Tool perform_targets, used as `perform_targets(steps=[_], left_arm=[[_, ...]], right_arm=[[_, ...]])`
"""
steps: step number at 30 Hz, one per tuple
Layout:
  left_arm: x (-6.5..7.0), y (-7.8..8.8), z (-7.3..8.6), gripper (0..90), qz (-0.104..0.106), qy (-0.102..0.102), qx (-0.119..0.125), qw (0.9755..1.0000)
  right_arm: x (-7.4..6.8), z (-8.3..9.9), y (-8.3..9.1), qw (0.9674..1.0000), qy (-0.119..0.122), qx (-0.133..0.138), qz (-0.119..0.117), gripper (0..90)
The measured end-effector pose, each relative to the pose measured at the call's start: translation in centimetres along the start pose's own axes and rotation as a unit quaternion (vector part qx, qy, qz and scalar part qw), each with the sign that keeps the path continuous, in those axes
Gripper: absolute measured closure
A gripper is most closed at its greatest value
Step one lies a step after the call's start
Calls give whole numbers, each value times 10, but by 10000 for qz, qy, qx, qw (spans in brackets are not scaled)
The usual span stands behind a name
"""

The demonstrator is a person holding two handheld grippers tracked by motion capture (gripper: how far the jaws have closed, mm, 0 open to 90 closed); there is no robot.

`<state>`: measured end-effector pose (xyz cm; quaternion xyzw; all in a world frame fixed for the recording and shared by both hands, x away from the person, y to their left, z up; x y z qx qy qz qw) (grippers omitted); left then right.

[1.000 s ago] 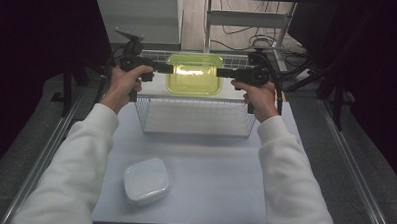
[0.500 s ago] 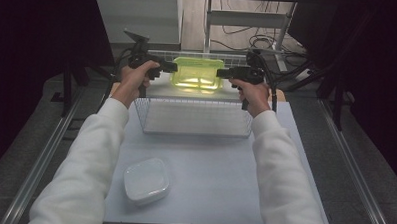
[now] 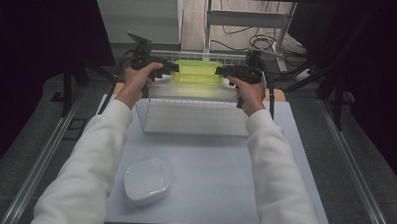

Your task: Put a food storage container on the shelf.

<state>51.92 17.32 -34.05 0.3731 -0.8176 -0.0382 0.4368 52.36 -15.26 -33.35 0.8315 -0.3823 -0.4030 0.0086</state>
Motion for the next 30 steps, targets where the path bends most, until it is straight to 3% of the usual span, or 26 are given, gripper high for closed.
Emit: perform_targets(steps=[4,9,14,16,20,24,28,30], left_arm=[[3,7,-2,381,-100,-199,264,9994],[9,18,-1,306,-31,-470,459,9978],[14,30,5,268,-85,-765,468,9959],[17,39,9,262,-52,-901,479,9948],[18,56,19,259,130,-945,559,9939],[20,77,36,270,216,-1106,585,9919],[22,92,60,304,-10,-1479,546,9875],[23,98,74,310,26,-1591,517,9859]], right_arm=[[-6,-2,7,9996,163,220,73,508],[-16,-2,19,9968,621,351,350,416],[-20,-3,34,9925,1027,413,520,375],[-21,-3,43,9912,1154,435,487,374],[-24,1,58,9882,1460,288,369,360],[-27,12,78,9818,1893,63,136,331],[-28,26,95,9770,2134,-35,19,303],[-27,36,106,9738,2273,-90,24,295]])
Point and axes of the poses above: each handheld gripper's, and its own axes: y roughly backward along the jaws, z roughly out of its underside, x roughly to its right, the point moved 1 cm from there along -y, roughly forward along the jaws, and after that the axes turned 10 degrees about x, right-handed, at the moved point
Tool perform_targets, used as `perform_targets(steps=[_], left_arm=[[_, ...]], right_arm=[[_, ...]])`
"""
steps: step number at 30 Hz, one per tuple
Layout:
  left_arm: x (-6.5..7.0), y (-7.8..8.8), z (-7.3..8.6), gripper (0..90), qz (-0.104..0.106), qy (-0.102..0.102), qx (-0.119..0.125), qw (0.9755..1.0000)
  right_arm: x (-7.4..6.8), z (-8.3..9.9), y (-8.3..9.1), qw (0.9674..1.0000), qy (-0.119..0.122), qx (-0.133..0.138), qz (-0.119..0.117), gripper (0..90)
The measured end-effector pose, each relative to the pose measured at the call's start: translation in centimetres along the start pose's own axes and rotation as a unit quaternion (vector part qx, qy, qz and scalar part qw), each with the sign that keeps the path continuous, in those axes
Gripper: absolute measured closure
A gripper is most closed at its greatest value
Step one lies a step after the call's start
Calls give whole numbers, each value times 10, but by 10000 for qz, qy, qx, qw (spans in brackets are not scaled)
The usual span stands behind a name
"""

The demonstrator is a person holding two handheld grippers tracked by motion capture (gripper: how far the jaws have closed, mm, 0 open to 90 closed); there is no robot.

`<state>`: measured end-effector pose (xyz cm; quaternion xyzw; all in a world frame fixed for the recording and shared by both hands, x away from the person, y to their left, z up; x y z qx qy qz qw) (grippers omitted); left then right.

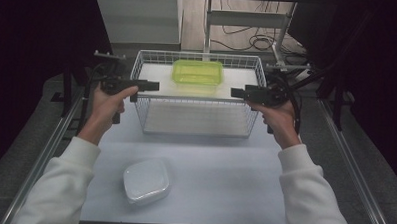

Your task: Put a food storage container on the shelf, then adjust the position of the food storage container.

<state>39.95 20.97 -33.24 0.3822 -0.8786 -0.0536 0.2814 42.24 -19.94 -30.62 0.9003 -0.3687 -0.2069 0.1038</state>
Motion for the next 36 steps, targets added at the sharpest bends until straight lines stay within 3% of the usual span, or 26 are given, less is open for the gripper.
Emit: perform_targets(steps=[4,8,15,18,23,25,31,36], left_arm=[[11,16,27,316,22,-195,-36,9998],[16,27,56,317,-101,-372,-200,9991],[19,31,100,321,-219,-533,-679,9960],[19,33,117,322,-196,-489,-817,9953],[17,36,133,325,-219,-505,-951,9939],[16,36,139,318,-320,-602,-1067,9920],[13,44,145,307,-470,-578,-1087,9913],[14,53,149,301,-507,-579,-1081,9912]], right_arm=[[-6,27,17,9997,199,-122,0,285],[-10,58,35,9989,380,-261,-36,275],[-11,105,52,9979,349,-536,-71,265],[-11,123,56,9974,247,-676,-77,265],[-9,147,55,9965,193,-813,-83,265],[-10,154,52,9951,259,-937,-150,240],[-15,162,49,9930,433,-1072,-239,230],[-15,171,46,9919,371,-1186,-276,230]])
Point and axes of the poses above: each handheld gripper's, and its own axes: y roughly backward along the jaws, z roughly out of its underside, x roughly to its right, the point moved 1 cm from there along -y, roughly forward along the jaws, and after that the axes turned 10 degrees about x, right-handed, at the moved point
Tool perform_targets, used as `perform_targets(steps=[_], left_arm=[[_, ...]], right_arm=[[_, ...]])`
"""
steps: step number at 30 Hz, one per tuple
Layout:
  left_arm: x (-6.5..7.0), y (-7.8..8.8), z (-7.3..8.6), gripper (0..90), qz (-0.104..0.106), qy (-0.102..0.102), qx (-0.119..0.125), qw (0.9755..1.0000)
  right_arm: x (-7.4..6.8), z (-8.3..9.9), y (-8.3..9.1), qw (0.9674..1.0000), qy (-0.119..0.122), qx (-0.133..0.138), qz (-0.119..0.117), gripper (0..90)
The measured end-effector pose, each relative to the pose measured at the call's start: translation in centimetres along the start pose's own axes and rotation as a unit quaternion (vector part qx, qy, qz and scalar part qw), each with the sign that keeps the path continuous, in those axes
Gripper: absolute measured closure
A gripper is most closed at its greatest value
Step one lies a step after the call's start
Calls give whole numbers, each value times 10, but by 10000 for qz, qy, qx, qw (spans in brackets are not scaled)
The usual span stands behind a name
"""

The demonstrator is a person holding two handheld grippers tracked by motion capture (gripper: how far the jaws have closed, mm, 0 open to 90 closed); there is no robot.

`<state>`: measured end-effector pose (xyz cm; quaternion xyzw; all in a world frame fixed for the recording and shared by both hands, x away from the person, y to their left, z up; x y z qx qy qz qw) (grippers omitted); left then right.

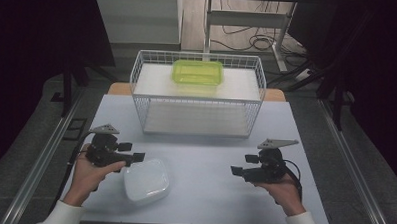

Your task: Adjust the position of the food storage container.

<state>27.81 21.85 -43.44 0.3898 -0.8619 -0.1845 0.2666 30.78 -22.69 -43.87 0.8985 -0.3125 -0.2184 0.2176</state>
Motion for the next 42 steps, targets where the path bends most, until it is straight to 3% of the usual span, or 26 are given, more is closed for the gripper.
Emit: perform_targets(steps=[6,12,20,22,25,27,31,33,36,42], left_arm=[[0,2,5,295,-98,34,-47,9999],[6,3,12,282,-223,-107,-254,9994],[-4,22,33,292,-371,309,-286,9984],[-8,25,41,304,-594,432,-309,9968],[-10,24,52,309,-524,538,-489,9960],[-13,26,58,322,-586,616,-529,9950],[-19,32,67,348,-803,884,-458,9918],[-19,34,72,372,-760,961,-477,9913],[-20,34,79,474,-738,1016,-580,9904],[-21,19,94,828,-464,1020,-991,9887]], right_arm=[[0,5,-7,10000,-21,-60,-3,230],[0,7,-9,10000,-18,-62,-26,230],[1,11,-12,9999,-19,-142,-36,230],[1,11,-12,9999,-20,-129,-67,230],[1,11,-12,9998,-13,-138,-110,230],[2,11,-13,9998,-24,-147,-95,230],[2,13,-16,9997,-39,-205,-106,229],[1,13,-16,9996,-18,-245,-123,228],[1,14,-17,9996,-22,-260,-119,228],[1,15,-18,9994,-7,-327,-84,228]])
Point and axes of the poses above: each handheld gripper's, and its own axes: y roughly backward along the jaws, z roughly out of its underside, x roughly to its right, the point moved 1 cm from there along -y, roughly forward along the jaws, and after that the axes turned 10 degrees about x, right-handed, at the moved point
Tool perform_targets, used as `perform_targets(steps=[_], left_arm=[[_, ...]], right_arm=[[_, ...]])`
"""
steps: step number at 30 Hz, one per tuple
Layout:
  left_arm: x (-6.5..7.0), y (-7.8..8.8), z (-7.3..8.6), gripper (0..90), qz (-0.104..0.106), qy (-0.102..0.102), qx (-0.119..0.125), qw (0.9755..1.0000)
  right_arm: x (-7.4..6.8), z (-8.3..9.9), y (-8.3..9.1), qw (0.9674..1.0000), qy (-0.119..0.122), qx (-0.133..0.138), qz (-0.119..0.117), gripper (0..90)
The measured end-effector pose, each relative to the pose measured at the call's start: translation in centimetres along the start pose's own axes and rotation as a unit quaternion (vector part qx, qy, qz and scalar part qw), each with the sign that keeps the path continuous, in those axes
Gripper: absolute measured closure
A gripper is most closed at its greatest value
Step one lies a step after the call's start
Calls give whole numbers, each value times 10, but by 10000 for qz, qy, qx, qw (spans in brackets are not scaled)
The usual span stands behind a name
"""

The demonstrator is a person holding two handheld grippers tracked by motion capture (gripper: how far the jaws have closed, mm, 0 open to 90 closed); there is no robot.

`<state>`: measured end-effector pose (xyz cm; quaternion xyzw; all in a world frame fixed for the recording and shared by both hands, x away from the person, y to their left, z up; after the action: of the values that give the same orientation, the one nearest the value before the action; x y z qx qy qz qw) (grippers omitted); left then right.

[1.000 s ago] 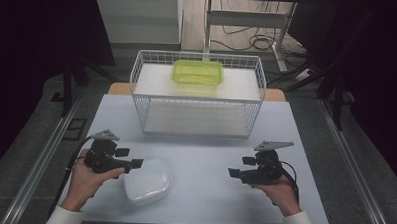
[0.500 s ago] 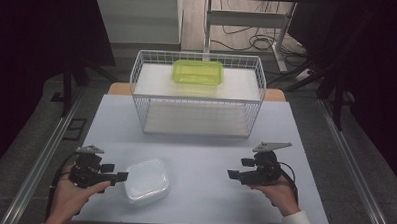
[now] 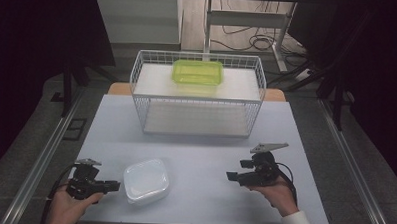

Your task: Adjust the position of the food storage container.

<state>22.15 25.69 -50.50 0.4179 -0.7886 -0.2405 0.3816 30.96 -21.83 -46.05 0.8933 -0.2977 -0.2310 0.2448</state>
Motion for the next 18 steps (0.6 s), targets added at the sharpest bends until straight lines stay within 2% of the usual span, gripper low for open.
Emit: perform_targets(steps=[3,8,18], left_arm=[[0,-3,1,890,91,34,-119,9999],[-1,-8,4,894,60,94,-185,9998],[8,-19,-5,896,-25,-4,-99,9999]], right_arm=[[1,1,-1,10000,38,-37,24,227],[1,3,-2,9999,31,-83,55,228],[2,3,-4,9999,22,-81,101,228]])
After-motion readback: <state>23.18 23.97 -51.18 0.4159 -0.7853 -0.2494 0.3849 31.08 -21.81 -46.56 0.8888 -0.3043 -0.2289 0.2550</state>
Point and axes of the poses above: each handheld gripper's, and its own axes: y roughly backward along the jaws, z roughly out of its underside, x roughly to its right, the point moved 1 cm from there along -y, roughly forward along the jaws, and after that the axes turned 10 degrees about x, right-handed, at the moved point
